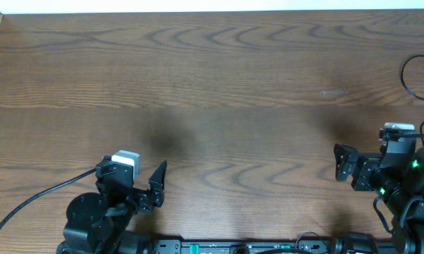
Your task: Untangle cables
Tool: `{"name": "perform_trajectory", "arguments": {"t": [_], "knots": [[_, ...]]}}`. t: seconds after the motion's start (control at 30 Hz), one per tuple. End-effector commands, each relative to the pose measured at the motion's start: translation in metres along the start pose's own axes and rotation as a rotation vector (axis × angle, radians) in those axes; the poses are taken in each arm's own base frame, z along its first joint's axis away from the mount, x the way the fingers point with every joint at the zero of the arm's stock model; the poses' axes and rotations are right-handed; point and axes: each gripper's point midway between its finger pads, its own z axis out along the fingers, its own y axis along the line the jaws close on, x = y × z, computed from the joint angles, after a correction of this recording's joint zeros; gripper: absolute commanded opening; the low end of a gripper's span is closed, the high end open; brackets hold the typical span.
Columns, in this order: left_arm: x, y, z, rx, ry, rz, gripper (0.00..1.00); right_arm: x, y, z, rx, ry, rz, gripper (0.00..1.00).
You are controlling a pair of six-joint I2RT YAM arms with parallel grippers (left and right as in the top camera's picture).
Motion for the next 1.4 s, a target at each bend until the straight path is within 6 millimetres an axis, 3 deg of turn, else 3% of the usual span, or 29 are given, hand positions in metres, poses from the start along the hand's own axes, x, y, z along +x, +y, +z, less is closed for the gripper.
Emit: {"name": "perform_trajectory", "arguments": {"t": [0.0, 0.27, 0.57, 0.8, 0.97, 1.17, 1.23, 1.37], "knots": [[0.001, -0.003, 0.0, 0.016, -0.002, 0.022, 0.8, -0.001, -0.003, 0.0, 0.038, -0.006, 0.018, 0.99], [0.003, -0.003, 0.0, 0.015, 0.006, 0.021, 0.8, 0.003, 0.013, 0.005, -0.021, 0.026, -0.043, 0.99], [0.005, 0.006, 0.0, -0.033, 0.014, 0.016, 0.8, 0.006, 0.017, 0.003, -0.012, 0.04, -0.062, 0.99], [0.005, 0.009, 0.0, -0.05, 0.013, 0.001, 0.8, -0.002, 0.0, -0.012, 0.093, -0.046, -0.015, 0.99], [0.005, 0.006, 0.0, -0.037, 0.014, 0.007, 0.79, -0.004, 0.0, -0.027, 0.089, -0.112, -0.011, 0.99], [0.006, 0.005, 0.0, -0.029, 0.018, 0.017, 0.8, -0.004, 0.0, -0.027, 0.088, -0.111, -0.01, 0.99], [0.006, 0.005, 0.0, -0.029, 0.018, 0.016, 0.96, -0.004, -0.001, -0.027, 0.089, -0.111, 0.009, 0.99], [0.006, 0.005, 0.0, -0.028, 0.018, 0.016, 0.98, 0.0, -0.002, -0.026, 0.093, -0.098, 0.027, 0.99]]}}
